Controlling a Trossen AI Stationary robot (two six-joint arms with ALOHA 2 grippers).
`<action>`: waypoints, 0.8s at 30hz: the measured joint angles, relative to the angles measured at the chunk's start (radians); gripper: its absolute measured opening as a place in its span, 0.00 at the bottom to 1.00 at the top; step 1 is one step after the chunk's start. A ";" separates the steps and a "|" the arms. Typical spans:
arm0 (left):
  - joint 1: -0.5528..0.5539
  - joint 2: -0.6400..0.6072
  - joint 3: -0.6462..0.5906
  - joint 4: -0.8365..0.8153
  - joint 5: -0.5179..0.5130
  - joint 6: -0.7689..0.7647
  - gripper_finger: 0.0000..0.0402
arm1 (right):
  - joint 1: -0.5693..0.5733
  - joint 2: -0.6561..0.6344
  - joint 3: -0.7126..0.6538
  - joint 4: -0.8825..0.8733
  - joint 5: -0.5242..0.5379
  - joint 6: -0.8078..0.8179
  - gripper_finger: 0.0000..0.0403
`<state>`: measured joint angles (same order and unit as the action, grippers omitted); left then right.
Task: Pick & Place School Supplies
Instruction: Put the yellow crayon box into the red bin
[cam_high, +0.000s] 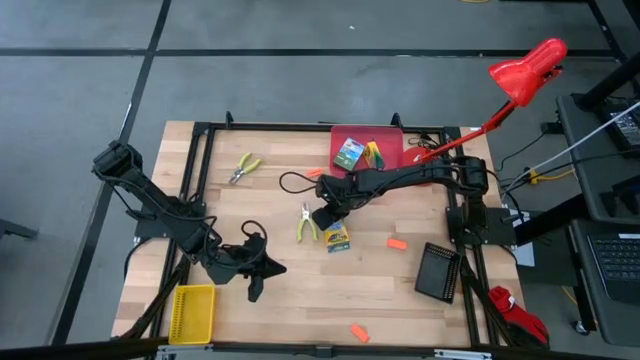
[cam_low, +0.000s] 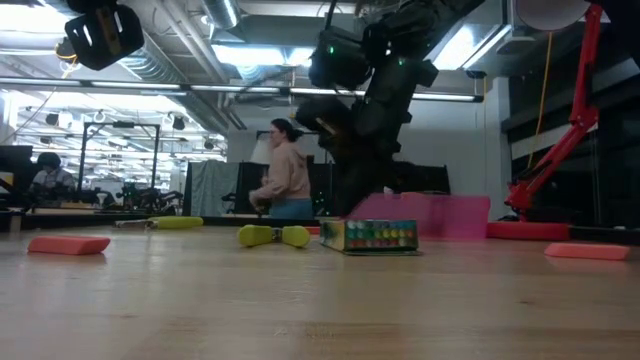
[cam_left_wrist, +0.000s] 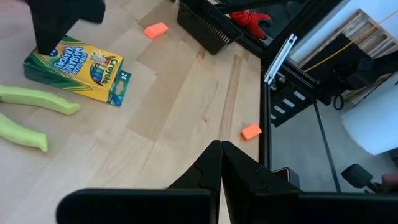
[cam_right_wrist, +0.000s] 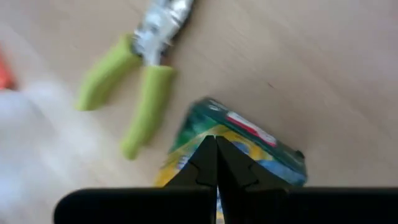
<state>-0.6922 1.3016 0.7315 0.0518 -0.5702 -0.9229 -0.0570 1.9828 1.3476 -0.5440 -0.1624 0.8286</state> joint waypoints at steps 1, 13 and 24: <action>0.000 0.000 0.000 -0.003 -0.004 0.001 0.01 | 0.000 -0.007 0.000 0.012 0.003 0.003 0.00; 0.000 0.000 0.000 -0.004 -0.013 0.001 0.01 | -0.010 -0.016 0.000 0.019 0.019 0.009 0.00; 0.000 0.000 0.000 -0.004 -0.013 0.002 0.01 | -0.010 -0.016 0.000 0.013 0.031 0.008 0.00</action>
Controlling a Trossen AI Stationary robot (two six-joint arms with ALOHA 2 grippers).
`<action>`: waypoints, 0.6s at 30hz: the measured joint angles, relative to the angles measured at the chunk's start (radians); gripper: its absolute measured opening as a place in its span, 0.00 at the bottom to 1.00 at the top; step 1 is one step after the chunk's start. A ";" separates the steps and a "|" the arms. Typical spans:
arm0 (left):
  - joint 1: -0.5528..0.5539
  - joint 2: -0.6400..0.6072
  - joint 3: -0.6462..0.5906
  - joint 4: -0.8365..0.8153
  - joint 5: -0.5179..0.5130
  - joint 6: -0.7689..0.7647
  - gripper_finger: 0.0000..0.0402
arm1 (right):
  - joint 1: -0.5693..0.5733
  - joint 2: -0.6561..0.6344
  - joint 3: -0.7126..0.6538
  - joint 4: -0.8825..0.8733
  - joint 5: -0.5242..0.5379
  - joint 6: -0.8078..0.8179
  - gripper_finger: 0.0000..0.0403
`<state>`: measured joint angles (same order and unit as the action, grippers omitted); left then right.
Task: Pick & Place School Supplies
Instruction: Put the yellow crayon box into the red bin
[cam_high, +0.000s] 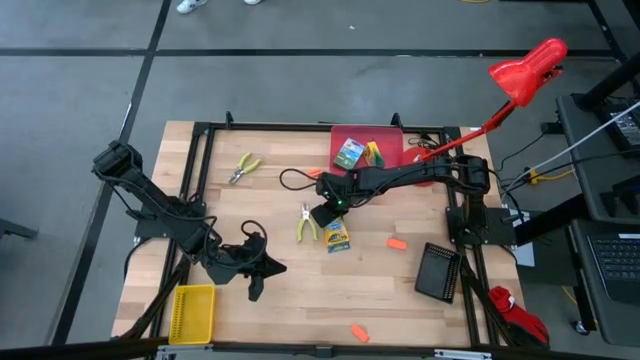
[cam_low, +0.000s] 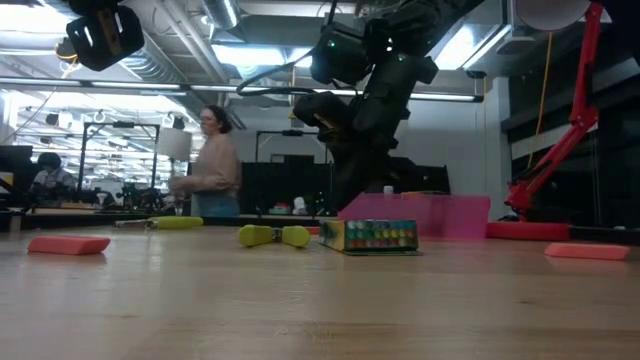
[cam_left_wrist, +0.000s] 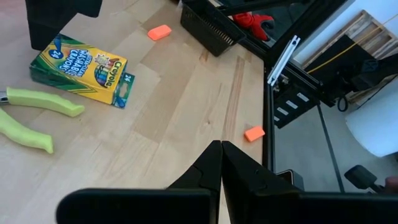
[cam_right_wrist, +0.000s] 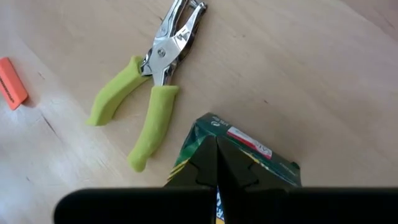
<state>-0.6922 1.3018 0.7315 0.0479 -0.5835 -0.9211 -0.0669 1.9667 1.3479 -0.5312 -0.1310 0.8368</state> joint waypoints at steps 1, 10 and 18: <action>0.000 0.000 0.000 0.000 0.000 0.000 0.01 | 0.000 0.000 0.000 0.000 0.000 0.000 0.00; 0.000 0.000 0.000 0.000 -0.008 0.001 0.01 | 0.003 0.013 0.000 -0.023 -0.002 0.000 0.00; 0.000 0.000 0.000 0.000 -0.009 0.003 0.01 | 0.003 0.029 0.000 -0.021 0.011 -0.007 0.00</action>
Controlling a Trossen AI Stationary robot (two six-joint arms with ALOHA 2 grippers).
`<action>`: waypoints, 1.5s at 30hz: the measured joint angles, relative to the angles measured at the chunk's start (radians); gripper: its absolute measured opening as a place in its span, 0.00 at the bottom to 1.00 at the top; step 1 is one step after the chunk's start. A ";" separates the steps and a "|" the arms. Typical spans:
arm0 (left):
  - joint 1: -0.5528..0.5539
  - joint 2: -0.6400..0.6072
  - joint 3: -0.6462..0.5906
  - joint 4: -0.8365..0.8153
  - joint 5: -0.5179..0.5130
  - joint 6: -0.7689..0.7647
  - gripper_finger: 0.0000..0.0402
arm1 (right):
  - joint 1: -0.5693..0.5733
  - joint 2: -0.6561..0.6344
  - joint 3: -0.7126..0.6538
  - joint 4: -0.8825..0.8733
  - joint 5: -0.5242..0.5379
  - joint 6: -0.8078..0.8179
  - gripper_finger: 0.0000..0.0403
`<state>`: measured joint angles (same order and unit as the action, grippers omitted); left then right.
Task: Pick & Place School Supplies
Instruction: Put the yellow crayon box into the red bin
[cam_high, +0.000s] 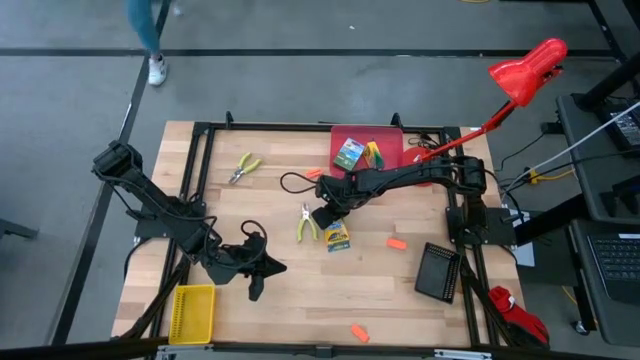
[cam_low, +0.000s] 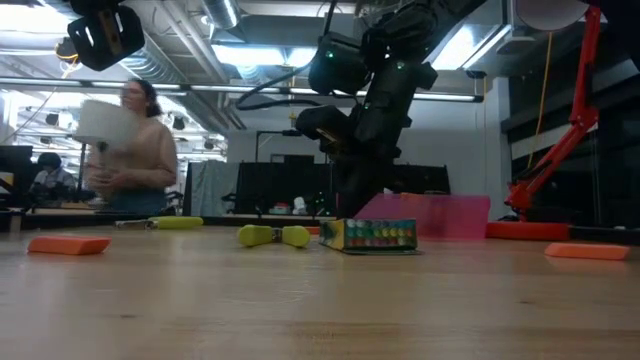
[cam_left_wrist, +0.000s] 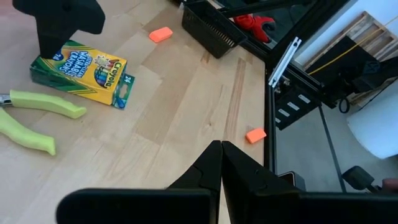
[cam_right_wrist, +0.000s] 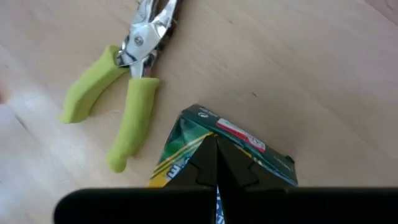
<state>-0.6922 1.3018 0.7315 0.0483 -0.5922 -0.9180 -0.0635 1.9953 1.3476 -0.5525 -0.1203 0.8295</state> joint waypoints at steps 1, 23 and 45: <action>0.000 0.000 0.000 0.000 0.000 0.000 0.01 | 0.000 0.000 0.000 0.000 0.001 0.000 0.00; 0.000 0.000 0.000 0.009 0.008 -0.012 0.01 | -0.032 0.064 0.004 0.064 -0.065 0.027 0.00; 0.075 0.160 0.218 -0.079 0.075 0.315 0.01 | -0.107 0.071 -0.003 0.067 -0.065 0.019 0.00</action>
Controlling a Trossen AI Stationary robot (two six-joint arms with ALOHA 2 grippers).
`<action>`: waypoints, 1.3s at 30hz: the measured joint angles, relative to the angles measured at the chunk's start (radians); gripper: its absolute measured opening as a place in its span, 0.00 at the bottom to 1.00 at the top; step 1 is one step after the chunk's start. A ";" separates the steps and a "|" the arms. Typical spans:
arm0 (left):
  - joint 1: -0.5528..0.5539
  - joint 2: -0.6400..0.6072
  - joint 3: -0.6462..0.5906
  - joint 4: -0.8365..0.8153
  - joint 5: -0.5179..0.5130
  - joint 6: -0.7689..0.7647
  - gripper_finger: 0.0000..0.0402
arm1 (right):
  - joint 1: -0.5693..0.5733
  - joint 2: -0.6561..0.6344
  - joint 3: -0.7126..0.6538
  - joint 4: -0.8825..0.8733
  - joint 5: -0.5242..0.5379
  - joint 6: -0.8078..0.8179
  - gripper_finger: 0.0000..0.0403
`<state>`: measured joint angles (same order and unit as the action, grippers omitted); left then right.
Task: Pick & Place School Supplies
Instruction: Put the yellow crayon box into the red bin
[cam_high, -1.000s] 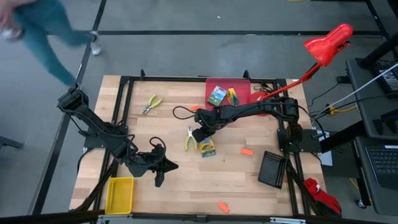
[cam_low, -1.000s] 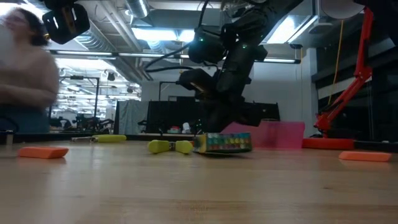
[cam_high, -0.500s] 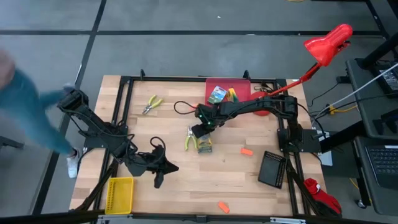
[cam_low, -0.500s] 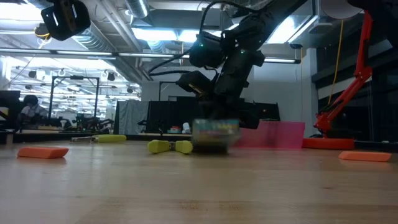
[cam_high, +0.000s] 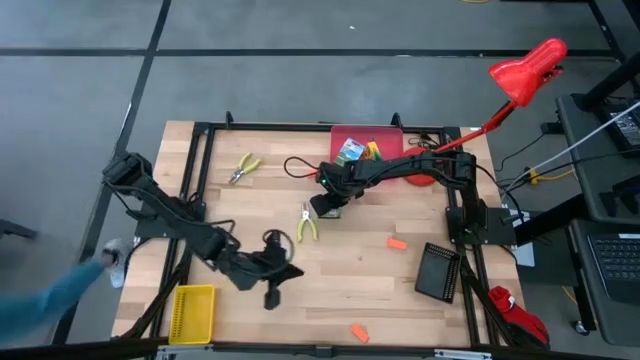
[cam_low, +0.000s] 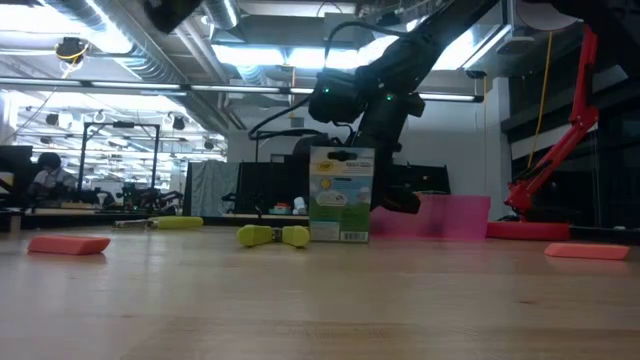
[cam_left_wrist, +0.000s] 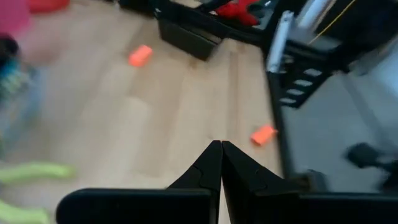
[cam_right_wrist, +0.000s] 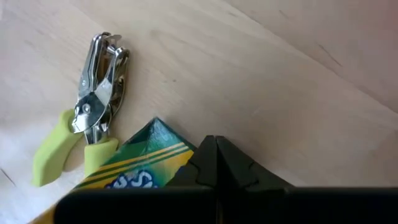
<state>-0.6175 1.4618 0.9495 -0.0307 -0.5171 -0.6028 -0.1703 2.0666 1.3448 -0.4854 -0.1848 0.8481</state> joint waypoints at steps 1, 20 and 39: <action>0.015 0.019 0.039 -0.046 -0.011 0.034 0.01 | 0.000 0.000 0.000 0.000 0.000 -0.002 0.00; 0.205 0.179 0.297 -0.400 0.016 0.704 0.28 | -0.005 0.000 0.001 0.014 -0.006 -0.049 0.00; 0.407 0.280 0.297 -0.361 0.080 0.783 0.40 | -0.016 -0.002 0.002 0.032 -0.003 -0.071 0.00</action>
<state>-0.2108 1.7416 1.2465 -0.3920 -0.4375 0.1802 -0.1867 2.0644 1.3472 -0.4533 -0.1879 0.7767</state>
